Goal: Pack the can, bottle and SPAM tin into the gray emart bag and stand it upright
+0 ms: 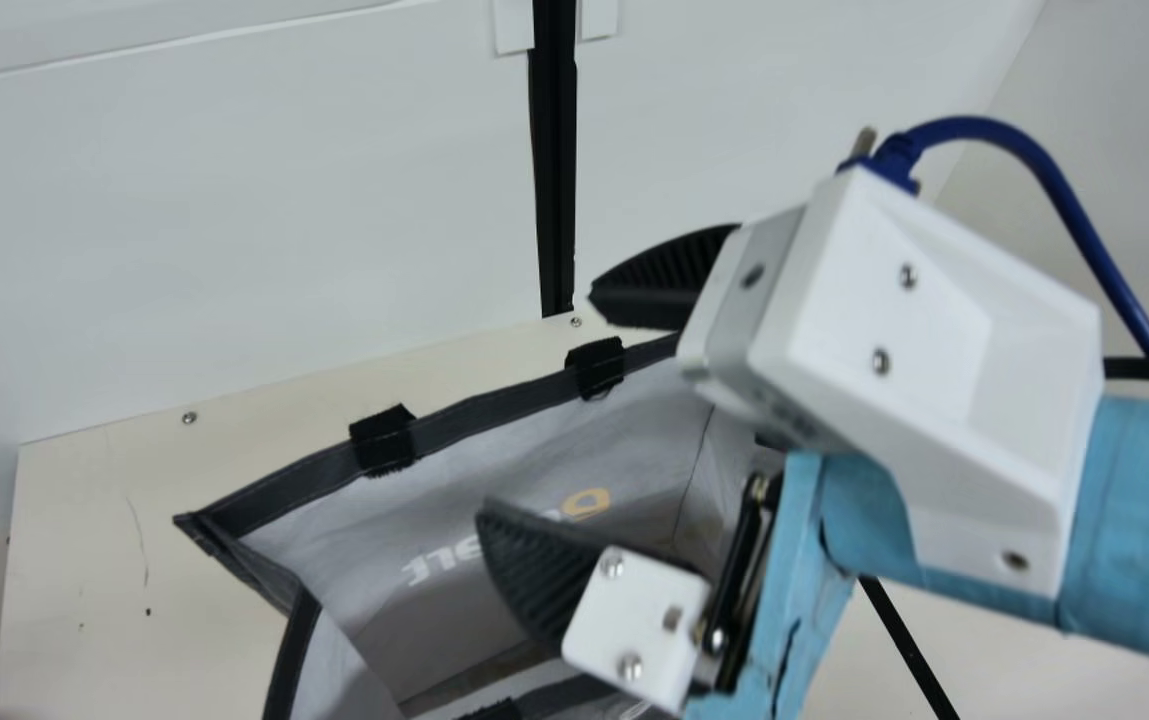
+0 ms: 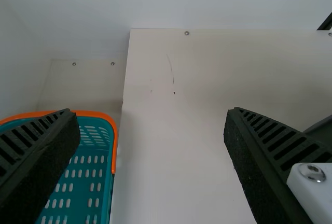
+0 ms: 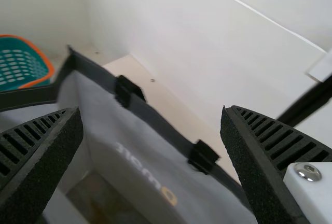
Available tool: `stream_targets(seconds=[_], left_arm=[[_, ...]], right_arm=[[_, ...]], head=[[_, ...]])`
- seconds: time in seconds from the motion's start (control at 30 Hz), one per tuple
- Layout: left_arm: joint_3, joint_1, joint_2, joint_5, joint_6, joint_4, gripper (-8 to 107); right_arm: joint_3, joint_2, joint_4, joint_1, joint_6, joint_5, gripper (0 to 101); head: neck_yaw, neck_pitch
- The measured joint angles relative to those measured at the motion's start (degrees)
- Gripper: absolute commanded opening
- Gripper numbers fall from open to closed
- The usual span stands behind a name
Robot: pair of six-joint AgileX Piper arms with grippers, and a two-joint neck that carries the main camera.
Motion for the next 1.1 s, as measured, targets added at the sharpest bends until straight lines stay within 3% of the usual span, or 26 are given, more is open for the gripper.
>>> stream_targets(seconds=[0.2,0.4,0.7,1.1], left_arm=[[0.0,0.0,0.0,0.0,0.0,0.0,90],[0.0,0.0,0.0,0.0,0.0,0.0,90],[0.0,0.0,0.0,0.0,0.0,0.0,90],[0.0,0.0,0.0,0.0,0.0,0.0,90]], right_arm=[[-0.8,1.6,2.0,-7.4,-2.2,-0.1,95],[-2.0,3.0,0.8,-13.9,-1.4,-0.1,95],[-1.9,3.5,-6.1,-16.8,3.2,-0.1,95],[1.8,3.0,-15.7,-19.7,10.2,-0.1,95]], head=[[0.0,0.0],[-0.1,0.0],[-0.1,0.1],[0.0,0.0]])
